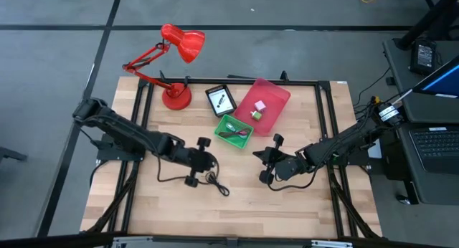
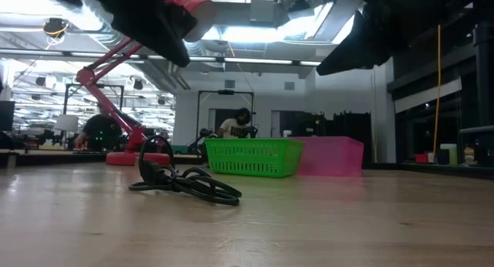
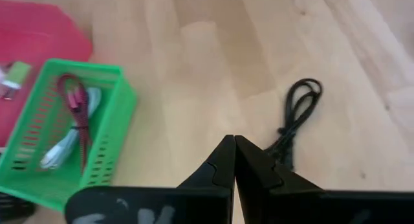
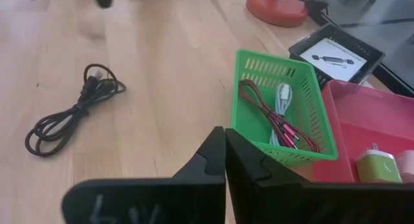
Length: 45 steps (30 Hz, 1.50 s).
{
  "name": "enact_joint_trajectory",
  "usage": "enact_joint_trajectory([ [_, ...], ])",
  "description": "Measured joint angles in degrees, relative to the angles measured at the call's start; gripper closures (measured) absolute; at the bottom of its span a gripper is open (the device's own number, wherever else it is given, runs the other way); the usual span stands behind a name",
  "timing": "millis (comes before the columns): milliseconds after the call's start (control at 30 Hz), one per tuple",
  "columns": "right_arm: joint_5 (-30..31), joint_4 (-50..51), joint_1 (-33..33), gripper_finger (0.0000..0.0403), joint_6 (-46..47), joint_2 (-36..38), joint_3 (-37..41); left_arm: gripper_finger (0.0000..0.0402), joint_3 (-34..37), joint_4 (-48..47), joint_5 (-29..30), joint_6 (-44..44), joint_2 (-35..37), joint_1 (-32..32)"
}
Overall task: Pick and place items into bin
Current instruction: Put the black charger cable into the green bin
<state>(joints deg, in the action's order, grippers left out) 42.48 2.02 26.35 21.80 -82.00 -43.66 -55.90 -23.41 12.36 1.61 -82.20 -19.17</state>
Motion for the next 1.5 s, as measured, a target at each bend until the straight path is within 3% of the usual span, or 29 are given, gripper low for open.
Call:
enact_joint_trajectory([
  [333,-2.04,0.42,0.07,0.0402,0.23,0.00,-0.01,0.0379,-8.52,-2.03,0.46,-6.42,-7.27,-3.84],
  [733,-2.19,0.63,0.07,0.0402,0.46,0.00,-0.01,0.0260,-10.93,-2.50,1.93,-6.38,-13.65,-8.31],
  [900,-2.20,0.40,0.08,0.0402,0.52,-0.25,-0.02,0.0228,-10.93,-2.19,2.13,-6.97,-17.78,-8.15],
  [1500,-2.19,-3.21,0.02,0.0402,-1.21,-4.74,-0.01,0.0230,-11.08,-2.19,0.06,-6.85,-28.30,-6.49],
])
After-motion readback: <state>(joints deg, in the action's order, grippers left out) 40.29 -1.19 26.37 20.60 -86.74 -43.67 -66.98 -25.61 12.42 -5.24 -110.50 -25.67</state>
